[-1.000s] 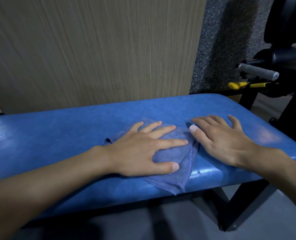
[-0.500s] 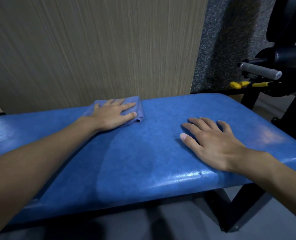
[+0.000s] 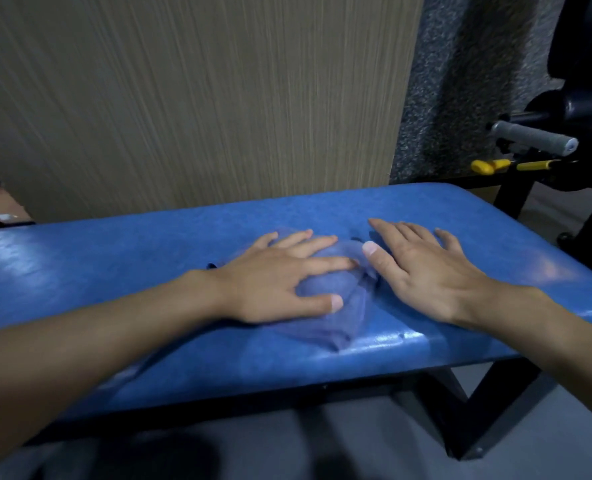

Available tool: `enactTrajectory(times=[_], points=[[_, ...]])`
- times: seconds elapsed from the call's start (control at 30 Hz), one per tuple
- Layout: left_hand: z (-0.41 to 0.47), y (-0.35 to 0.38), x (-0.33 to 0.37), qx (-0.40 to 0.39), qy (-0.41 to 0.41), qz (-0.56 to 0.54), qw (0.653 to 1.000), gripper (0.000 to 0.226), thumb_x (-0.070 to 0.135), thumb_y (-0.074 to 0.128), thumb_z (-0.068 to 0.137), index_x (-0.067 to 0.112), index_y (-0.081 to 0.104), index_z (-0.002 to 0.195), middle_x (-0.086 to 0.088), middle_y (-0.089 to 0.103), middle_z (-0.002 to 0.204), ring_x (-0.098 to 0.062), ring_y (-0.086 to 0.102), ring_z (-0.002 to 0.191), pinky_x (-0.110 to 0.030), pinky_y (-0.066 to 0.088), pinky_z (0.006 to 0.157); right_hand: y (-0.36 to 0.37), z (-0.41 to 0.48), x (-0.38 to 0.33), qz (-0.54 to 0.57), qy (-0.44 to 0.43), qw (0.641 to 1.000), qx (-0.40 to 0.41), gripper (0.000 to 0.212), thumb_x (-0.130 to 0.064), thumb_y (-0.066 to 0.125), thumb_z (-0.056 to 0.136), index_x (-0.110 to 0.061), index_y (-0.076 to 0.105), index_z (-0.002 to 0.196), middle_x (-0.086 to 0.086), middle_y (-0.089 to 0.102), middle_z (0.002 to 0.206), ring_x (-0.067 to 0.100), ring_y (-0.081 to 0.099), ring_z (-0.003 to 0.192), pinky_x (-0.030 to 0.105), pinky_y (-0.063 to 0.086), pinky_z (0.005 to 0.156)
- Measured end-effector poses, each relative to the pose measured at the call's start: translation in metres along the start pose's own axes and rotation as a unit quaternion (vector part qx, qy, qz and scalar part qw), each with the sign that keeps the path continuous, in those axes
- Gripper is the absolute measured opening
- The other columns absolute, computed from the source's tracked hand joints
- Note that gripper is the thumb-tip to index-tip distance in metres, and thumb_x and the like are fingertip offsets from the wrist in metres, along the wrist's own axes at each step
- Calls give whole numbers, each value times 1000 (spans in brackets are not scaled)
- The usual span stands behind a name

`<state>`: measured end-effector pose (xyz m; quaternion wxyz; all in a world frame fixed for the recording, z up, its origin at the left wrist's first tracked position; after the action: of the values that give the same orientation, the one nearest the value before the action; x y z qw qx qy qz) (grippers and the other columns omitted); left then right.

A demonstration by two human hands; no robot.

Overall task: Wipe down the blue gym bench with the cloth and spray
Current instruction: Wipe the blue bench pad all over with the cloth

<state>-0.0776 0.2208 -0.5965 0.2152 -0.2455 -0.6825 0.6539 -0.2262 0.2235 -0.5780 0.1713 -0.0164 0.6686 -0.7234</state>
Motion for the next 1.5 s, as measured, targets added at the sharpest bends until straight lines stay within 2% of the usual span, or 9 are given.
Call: enactTrajectory(times=[0.23,0.37,0.5,0.67,0.8,1.07,1.2,1.33,1.5], points=[[38,-6,-162,34,-178,-38,983,83,89,9,66,63,18,144,11,15,164,-16,14,151,-56,15,118,20,-2,-20,-41,-11,998,-49,81,-71,-3,81,-34,12,152,-13,8,161,10,-1,148,48,1,119],[41,-1,-178,24,-215,-30,976,83,85,6,69,58,19,147,10,17,164,-20,15,150,-62,15,114,19,0,-19,-51,-9,998,-41,78,-69,-3,81,-37,15,150,-14,10,160,9,1,147,46,2,119],[23,0,-117,12,-148,-28,988,83,83,1,68,60,12,147,12,9,165,-19,6,152,-63,9,115,20,2,-17,-56,1,998,-29,90,-78,-8,73,-37,18,149,-16,16,158,8,8,146,46,6,119],[-33,3,-1,4,34,1,999,73,80,4,75,62,-3,146,15,-7,165,-16,-8,152,-58,-1,118,0,6,-12,9,56,998,32,78,-72,2,87,-32,26,149,-11,28,156,10,17,145,48,9,118],[-43,3,3,8,70,-14,997,68,81,15,79,67,-6,141,18,-7,164,-12,-11,151,-54,-2,120,16,1,-18,-39,43,998,-13,91,-78,-10,75,-37,21,149,-14,19,159,11,10,147,47,8,119],[9,-3,-164,37,-152,-39,987,81,90,10,67,66,16,143,14,13,164,-17,11,152,-54,12,119,17,-2,-21,-45,36,998,-15,83,-70,-7,77,-39,24,147,-14,17,158,11,7,147,45,7,118],[11,1,-207,24,-237,-43,970,73,85,14,77,60,19,146,10,15,164,-21,13,151,-63,12,115,17,-1,-23,-48,33,998,-17,83,-70,-8,76,-40,27,145,-13,19,157,12,9,146,47,8,117],[-2,5,-157,15,-203,-42,978,76,85,8,73,61,16,146,12,10,165,-18,7,152,-63,7,115,20,1,-22,-58,35,997,-24,74,-67,-2,81,-40,27,144,-12,19,156,13,8,146,49,8,117],[-45,4,-34,0,-29,-4,1000,76,83,3,71,65,-1,144,17,-4,165,-15,-5,152,-56,1,119,17,-1,-23,-51,37,998,-16,73,-65,-2,82,-40,28,144,-12,21,156,13,11,146,48,8,117]])
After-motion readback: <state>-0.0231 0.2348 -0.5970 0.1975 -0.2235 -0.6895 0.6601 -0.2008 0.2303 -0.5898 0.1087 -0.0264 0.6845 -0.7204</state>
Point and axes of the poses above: each hand's wrist, its own z-axis towards the middle knuckle, its own y-axis out of the palm, x = y × z, the point moved 10 cm from there along z, towards the middle knuckle
